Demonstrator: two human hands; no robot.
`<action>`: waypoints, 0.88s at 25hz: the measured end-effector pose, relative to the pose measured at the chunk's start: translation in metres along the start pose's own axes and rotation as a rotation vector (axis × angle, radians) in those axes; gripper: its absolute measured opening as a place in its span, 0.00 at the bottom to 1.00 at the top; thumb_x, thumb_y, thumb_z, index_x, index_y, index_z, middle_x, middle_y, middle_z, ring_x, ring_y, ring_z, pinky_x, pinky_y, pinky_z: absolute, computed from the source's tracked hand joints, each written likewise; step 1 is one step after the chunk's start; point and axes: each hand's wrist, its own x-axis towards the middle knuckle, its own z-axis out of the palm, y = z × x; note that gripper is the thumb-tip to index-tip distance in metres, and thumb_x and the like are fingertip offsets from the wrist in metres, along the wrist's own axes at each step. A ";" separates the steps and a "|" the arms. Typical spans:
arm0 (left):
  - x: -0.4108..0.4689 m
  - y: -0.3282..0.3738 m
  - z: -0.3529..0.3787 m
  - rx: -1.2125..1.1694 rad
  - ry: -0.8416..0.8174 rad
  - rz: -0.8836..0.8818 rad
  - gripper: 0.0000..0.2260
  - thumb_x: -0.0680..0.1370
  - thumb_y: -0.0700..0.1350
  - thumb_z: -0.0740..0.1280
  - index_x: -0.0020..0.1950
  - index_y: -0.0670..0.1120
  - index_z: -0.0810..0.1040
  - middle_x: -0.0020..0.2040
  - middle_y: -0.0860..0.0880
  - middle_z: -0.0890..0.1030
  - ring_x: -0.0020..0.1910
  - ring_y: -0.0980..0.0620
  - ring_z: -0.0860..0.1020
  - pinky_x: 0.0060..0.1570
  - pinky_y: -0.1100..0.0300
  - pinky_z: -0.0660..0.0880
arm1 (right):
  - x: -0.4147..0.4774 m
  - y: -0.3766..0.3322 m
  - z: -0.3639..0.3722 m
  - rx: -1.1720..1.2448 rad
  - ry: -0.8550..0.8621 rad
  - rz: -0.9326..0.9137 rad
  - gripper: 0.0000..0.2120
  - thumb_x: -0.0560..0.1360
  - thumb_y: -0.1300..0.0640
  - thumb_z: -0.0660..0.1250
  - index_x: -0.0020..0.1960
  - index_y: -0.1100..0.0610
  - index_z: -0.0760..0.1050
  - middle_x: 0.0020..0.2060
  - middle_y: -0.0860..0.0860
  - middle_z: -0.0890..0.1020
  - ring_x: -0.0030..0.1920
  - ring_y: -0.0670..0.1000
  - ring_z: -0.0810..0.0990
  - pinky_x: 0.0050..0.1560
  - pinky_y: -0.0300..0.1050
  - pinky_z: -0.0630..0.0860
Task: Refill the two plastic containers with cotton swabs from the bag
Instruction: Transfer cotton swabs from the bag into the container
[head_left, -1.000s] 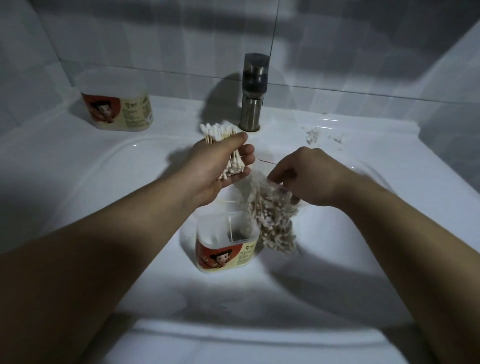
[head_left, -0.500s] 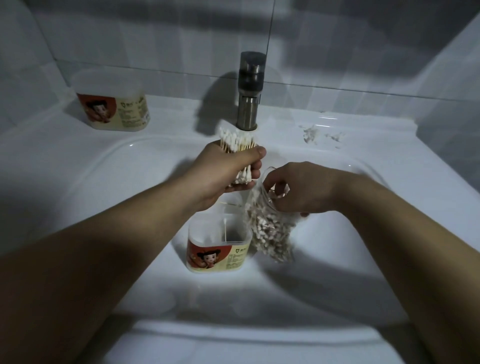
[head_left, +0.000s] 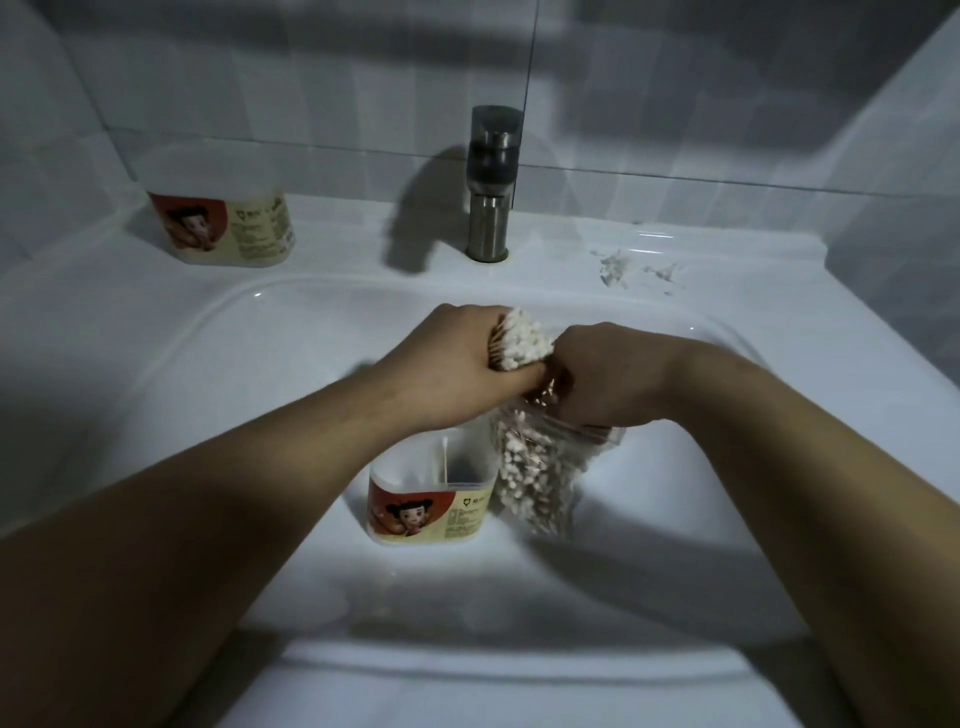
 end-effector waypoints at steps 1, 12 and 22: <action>0.000 0.000 -0.001 0.039 0.002 0.014 0.07 0.74 0.52 0.75 0.45 0.50 0.81 0.42 0.54 0.83 0.43 0.59 0.81 0.42 0.61 0.75 | 0.000 0.001 -0.001 0.002 0.001 0.005 0.07 0.74 0.55 0.67 0.38 0.52 0.78 0.35 0.50 0.81 0.36 0.49 0.79 0.35 0.44 0.76; 0.003 -0.004 -0.005 0.077 -0.044 -0.072 0.09 0.73 0.52 0.74 0.42 0.50 0.77 0.39 0.53 0.81 0.39 0.57 0.79 0.35 0.61 0.71 | 0.000 0.012 -0.009 0.278 0.270 0.010 0.04 0.70 0.54 0.71 0.41 0.49 0.85 0.31 0.45 0.84 0.36 0.42 0.83 0.41 0.40 0.80; 0.004 -0.003 0.000 -0.065 0.060 -0.119 0.06 0.74 0.50 0.74 0.41 0.50 0.81 0.38 0.52 0.84 0.40 0.55 0.82 0.40 0.58 0.76 | 0.002 0.003 0.003 0.078 0.062 -0.073 0.05 0.75 0.49 0.70 0.43 0.48 0.81 0.39 0.45 0.83 0.39 0.44 0.79 0.41 0.39 0.75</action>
